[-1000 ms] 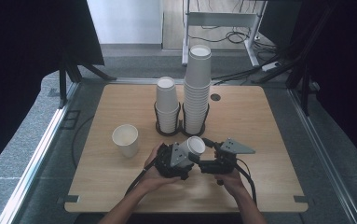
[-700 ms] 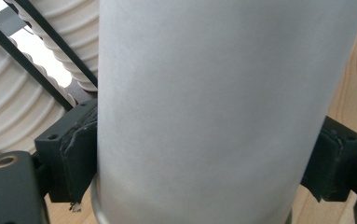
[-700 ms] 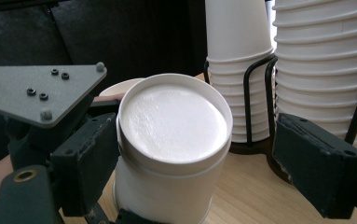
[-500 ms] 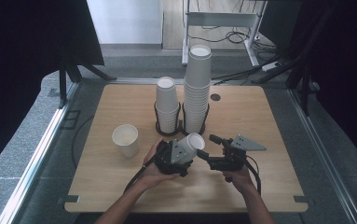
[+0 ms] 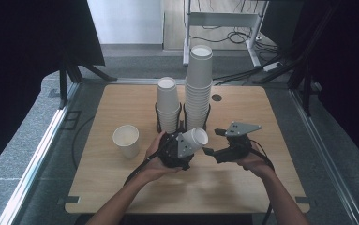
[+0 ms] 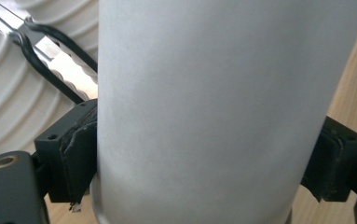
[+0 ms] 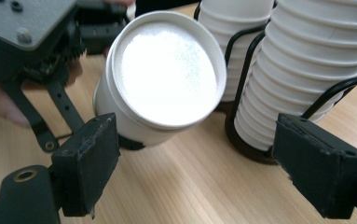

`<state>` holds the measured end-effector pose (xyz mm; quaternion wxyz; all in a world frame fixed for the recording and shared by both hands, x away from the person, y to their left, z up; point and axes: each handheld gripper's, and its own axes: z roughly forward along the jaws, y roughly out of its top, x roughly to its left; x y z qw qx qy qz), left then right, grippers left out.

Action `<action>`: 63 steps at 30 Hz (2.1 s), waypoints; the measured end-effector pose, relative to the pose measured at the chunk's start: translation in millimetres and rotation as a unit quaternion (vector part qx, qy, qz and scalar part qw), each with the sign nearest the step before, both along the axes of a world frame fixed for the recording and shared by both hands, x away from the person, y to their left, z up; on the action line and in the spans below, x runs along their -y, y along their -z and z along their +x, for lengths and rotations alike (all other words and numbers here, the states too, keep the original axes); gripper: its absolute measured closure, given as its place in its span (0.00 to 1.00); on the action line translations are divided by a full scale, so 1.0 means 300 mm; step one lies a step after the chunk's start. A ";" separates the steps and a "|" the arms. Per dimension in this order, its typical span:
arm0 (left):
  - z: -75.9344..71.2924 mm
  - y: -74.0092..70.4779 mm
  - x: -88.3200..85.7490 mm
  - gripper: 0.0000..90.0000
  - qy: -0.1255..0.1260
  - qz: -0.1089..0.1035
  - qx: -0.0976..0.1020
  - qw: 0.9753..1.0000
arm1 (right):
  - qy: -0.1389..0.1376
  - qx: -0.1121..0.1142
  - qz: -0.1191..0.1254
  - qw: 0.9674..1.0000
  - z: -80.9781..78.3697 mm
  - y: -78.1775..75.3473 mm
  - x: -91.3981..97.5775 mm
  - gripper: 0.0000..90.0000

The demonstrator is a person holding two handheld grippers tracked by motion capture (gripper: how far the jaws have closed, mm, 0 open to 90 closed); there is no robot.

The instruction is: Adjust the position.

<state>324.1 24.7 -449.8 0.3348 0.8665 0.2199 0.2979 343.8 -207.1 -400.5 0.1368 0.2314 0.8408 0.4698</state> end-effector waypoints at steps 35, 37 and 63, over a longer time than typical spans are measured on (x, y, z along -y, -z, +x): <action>-0.023 0.051 0.133 0.13 0.052 0.143 0.063 0.986 | -0.139 -0.097 -0.214 0.962 0.108 0.013 -0.137 0.23; -0.022 0.053 0.135 0.12 0.051 0.142 0.062 0.987 | -0.141 -0.094 -0.216 0.962 0.107 0.014 -0.137 0.23; -0.022 0.047 0.139 0.14 0.051 0.132 0.069 0.988 | -0.139 -0.102 -0.210 0.962 0.115 0.032 -0.124 0.21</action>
